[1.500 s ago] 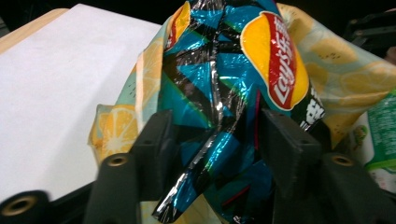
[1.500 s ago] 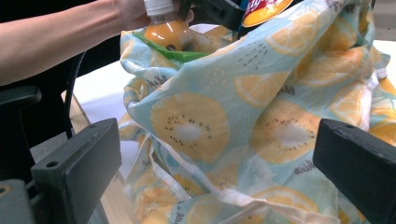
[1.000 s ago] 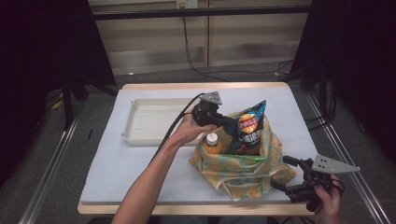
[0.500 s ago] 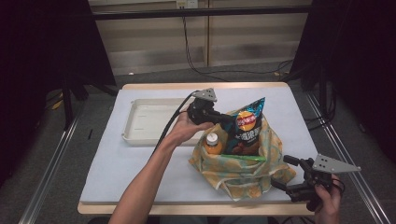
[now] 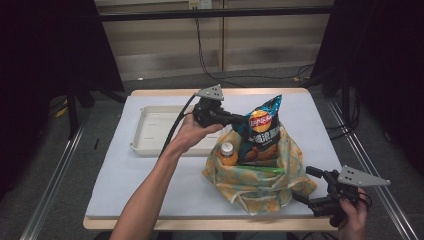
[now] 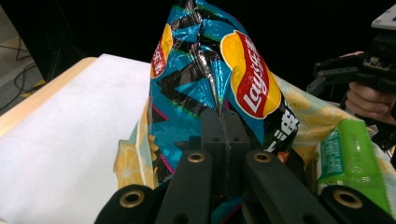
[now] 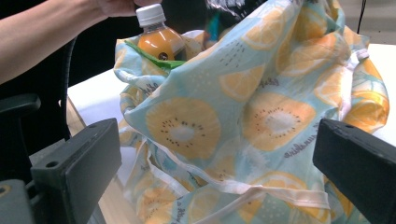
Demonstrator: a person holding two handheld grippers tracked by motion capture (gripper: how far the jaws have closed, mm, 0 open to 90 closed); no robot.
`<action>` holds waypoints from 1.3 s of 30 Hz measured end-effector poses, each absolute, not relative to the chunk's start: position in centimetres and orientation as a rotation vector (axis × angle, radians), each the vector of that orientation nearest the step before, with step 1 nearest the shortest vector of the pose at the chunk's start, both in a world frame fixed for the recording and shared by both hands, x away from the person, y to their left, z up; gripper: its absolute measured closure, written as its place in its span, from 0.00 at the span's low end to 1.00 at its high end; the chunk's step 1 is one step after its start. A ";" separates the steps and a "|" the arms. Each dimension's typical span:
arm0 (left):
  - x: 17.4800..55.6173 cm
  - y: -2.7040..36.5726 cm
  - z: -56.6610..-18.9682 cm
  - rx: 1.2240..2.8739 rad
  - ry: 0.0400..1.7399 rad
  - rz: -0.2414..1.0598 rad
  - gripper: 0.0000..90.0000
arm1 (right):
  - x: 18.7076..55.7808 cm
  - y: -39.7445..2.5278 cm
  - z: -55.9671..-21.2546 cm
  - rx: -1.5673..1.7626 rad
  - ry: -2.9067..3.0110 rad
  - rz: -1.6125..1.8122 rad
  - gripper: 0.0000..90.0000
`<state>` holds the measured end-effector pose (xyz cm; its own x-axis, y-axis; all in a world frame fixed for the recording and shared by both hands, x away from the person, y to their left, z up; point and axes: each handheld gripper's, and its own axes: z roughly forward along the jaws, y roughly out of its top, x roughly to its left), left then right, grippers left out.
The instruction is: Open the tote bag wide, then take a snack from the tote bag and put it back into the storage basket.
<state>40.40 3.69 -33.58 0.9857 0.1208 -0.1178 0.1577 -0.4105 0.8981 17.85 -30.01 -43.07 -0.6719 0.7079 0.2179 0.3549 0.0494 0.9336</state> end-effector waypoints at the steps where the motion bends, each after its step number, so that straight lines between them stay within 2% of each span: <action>1: 40.4 3.8 -33.4 1.998 0.190 -0.040 1.00 | 17.9 -30.0 -43.1 1.079 2.029 1.661 0.01; 29: 40.0 6.4 -29.1 1.905 0.187 0.011 1.00 | 17.9 -30.0 -43.1 1.082 2.035 1.658 0.00; 39: 40.0 7.2 -27.9 1.884 0.190 0.039 1.00 | 17.5 -29.8 -42.9 0.991 2.029 1.670 0.00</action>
